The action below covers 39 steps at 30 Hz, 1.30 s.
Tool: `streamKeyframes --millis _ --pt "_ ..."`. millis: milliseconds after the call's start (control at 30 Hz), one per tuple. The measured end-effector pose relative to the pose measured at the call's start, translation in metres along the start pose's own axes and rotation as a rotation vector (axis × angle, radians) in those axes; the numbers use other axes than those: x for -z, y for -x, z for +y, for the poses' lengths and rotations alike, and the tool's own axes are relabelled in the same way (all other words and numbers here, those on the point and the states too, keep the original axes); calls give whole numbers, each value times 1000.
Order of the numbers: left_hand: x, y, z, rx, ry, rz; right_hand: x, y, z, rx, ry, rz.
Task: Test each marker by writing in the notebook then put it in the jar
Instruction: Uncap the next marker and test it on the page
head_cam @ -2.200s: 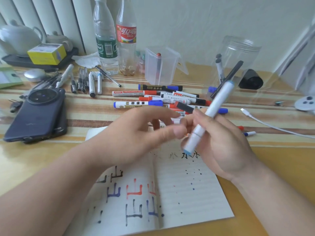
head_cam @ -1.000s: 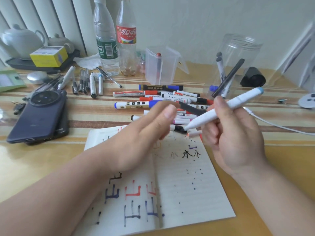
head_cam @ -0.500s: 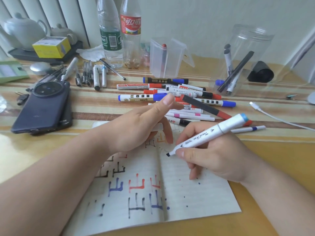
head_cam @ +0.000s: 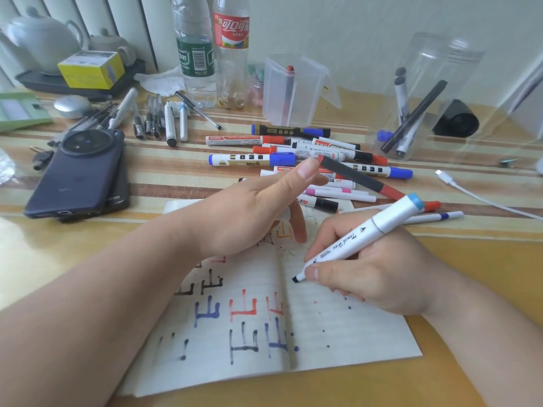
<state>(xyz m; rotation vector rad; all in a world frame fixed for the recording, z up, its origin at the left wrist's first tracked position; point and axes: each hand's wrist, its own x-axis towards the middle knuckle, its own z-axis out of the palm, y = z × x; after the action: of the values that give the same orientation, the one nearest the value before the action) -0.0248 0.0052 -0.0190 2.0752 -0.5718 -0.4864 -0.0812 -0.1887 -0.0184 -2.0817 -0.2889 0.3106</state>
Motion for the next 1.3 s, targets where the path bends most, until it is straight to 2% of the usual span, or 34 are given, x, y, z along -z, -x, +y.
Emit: streamKeyframes --millis 267,367,500,700,900,1100,1300 --pt "0 -1 -2 5 16 12 -1 0 1 50 -80 12" --pt "0 -2 -4 0 28 37 -3 -1 1 53 -7 31" --pt "0 -1 -2 0 17 10 -1 -2 2 0 -22 54" --pt "-1 -2 -2 1 37 10 0 1 -3 4 -40 -64" --pt "-2 -1 -1 -12 57 15 0 -3 2 -37 -88 93" --pt "-2 -2 -5 -10 13 17 -1 -5 0 -59 -47 42" --pt "-1 -1 -5 -35 40 4 -1 -14 4 -49 6 59"
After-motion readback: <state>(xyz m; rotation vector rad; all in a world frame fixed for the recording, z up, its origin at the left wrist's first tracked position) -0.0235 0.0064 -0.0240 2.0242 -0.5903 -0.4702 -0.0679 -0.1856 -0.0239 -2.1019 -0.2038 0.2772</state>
